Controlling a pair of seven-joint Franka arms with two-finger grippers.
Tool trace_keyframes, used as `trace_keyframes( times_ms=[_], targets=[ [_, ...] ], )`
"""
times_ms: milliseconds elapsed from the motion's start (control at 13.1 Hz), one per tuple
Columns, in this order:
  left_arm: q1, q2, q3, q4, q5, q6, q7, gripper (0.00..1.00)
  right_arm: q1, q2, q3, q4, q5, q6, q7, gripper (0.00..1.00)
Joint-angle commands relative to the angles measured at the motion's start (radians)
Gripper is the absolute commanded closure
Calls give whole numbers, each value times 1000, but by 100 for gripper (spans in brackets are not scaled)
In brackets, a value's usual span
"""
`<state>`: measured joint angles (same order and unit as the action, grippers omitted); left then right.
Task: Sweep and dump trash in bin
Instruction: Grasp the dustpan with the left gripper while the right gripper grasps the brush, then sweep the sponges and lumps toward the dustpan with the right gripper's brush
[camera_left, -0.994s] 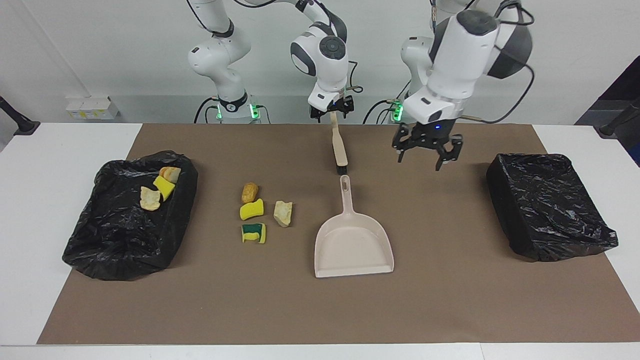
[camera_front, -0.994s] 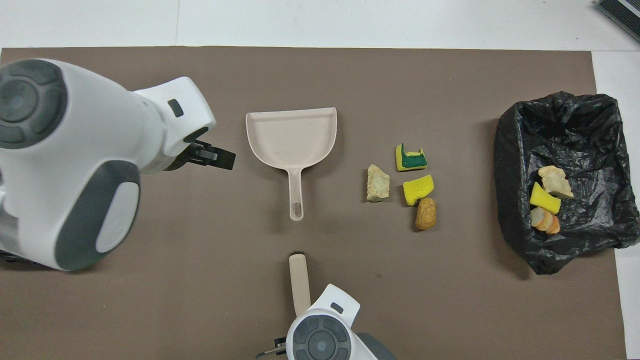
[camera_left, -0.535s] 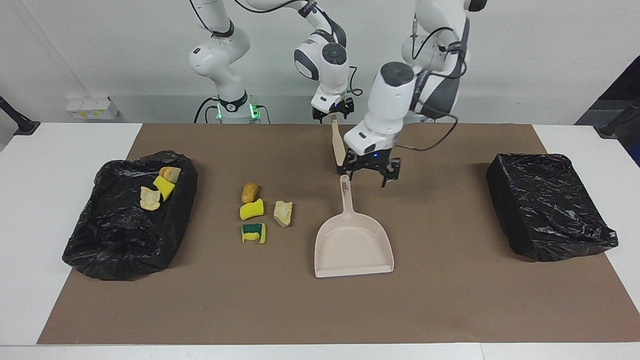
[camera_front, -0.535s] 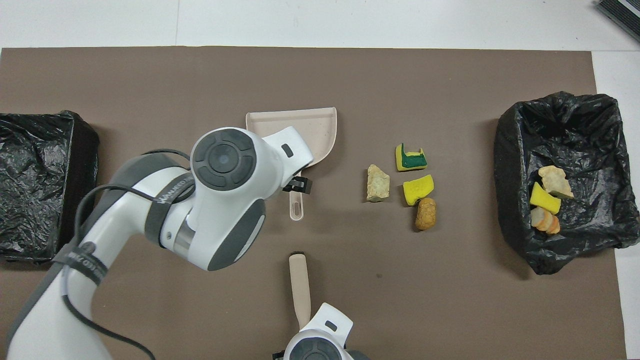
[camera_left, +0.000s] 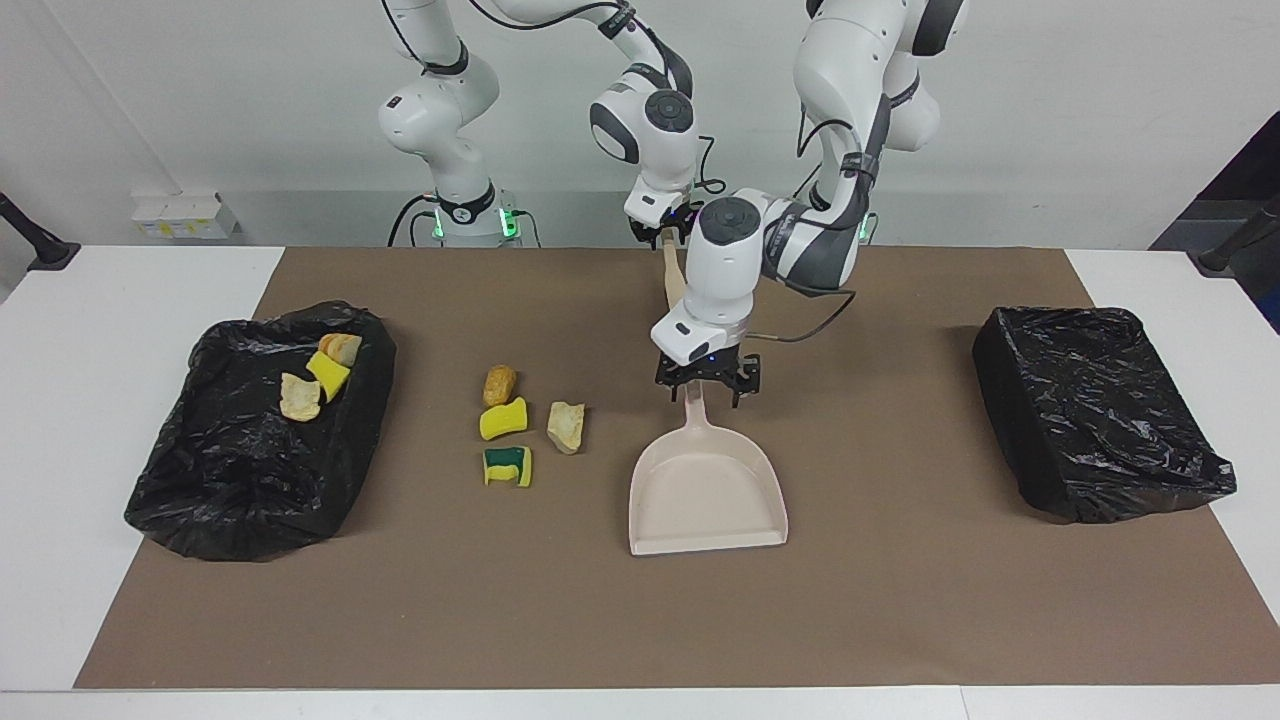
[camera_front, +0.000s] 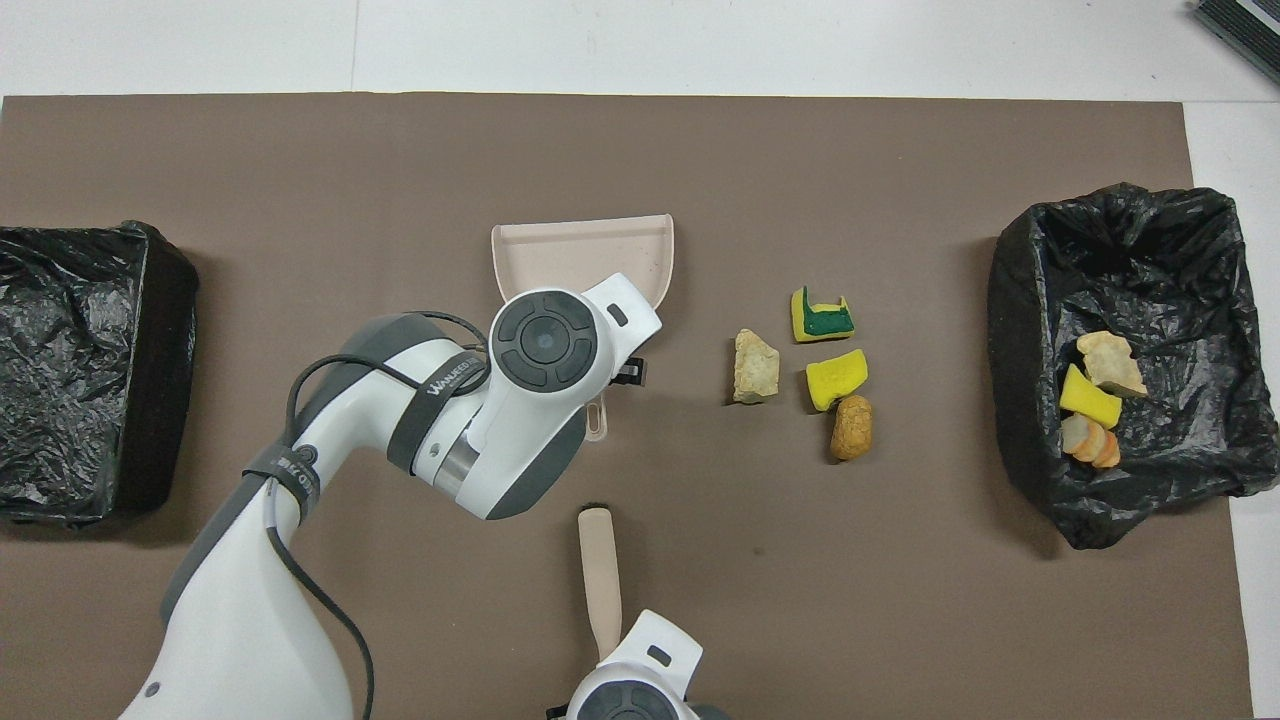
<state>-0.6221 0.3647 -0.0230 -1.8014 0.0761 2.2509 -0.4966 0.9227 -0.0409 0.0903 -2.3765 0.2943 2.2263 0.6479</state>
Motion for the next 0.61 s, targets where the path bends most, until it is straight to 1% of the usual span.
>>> trace_keyframes(
  times_ms=[0,76,153,229,306,459,535],
  targets=[
    [-19,5,14,-12,25,39,-31,12,4,1,-4,-6,3,18,35,100],
    [-19,7,15,-12,25,42,-33,49,-1,4,-7,0,-12,10,38,100],
    [-16,7,17,-7,25,42,-33,74,-8,-10,-14,11,-32,-40,38,100],
    [-15,7,18,-4,27,41,-31,89,-25,-29,-18,40,-44,-121,38,100],
    [-16,7,20,-3,42,41,-22,93,-71,-69,-15,57,-73,-193,27,100],
    [-13,7,18,5,106,39,-8,100,-143,-144,-15,57,-108,-296,0,100],
    [-13,-1,18,4,122,30,13,100,-189,-175,-15,57,-144,-338,-8,100]
  ],
)
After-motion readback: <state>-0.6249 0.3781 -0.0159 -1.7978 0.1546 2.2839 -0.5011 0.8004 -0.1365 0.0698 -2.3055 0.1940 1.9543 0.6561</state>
